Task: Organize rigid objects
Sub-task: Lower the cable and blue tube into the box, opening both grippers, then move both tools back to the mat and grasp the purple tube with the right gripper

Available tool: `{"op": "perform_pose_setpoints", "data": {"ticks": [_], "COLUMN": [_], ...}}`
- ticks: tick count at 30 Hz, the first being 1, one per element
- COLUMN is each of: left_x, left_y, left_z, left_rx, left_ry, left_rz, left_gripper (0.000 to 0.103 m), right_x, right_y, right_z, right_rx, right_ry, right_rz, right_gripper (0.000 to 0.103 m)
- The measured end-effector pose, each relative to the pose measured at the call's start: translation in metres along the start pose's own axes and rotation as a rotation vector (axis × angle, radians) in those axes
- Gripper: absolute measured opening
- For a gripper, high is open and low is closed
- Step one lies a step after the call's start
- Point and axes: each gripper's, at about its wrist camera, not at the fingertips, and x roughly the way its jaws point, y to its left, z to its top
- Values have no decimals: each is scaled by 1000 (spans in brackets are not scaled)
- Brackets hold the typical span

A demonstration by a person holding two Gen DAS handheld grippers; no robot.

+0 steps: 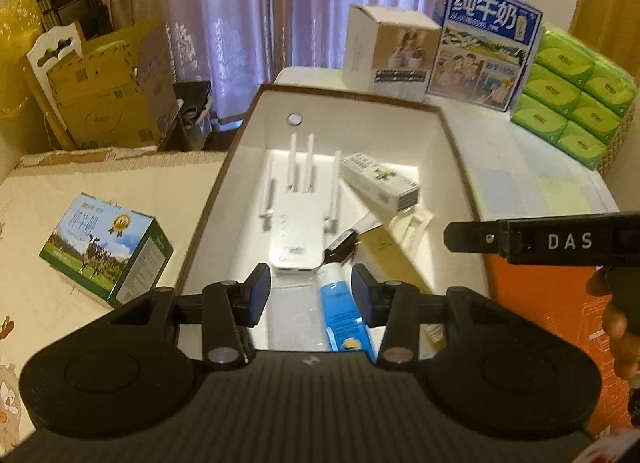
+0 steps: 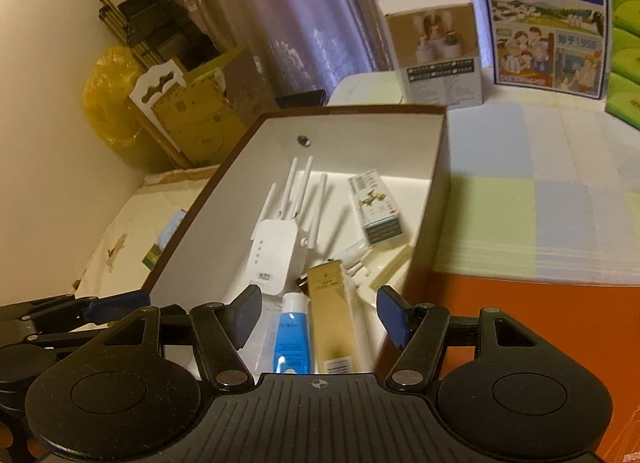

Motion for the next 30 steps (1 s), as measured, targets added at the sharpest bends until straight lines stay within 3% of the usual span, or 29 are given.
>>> {"op": "perform_pose_setpoints", "data": {"ticks": [14, 30], "left_x": [-29, -26], "left_y": [-80, -196], "left_z": [3, -25], "left_rx": [46, 111], "left_ry": [-56, -14], "left_rz": [-47, -133], "left_gripper": [40, 40], "right_x": [-70, -145], "right_y": [-61, -141], "right_z": [-16, -59], "right_rx": [37, 78], "right_ry": [-52, -52], "right_rz": [-2, -25], "right_gripper": [62, 63]}}
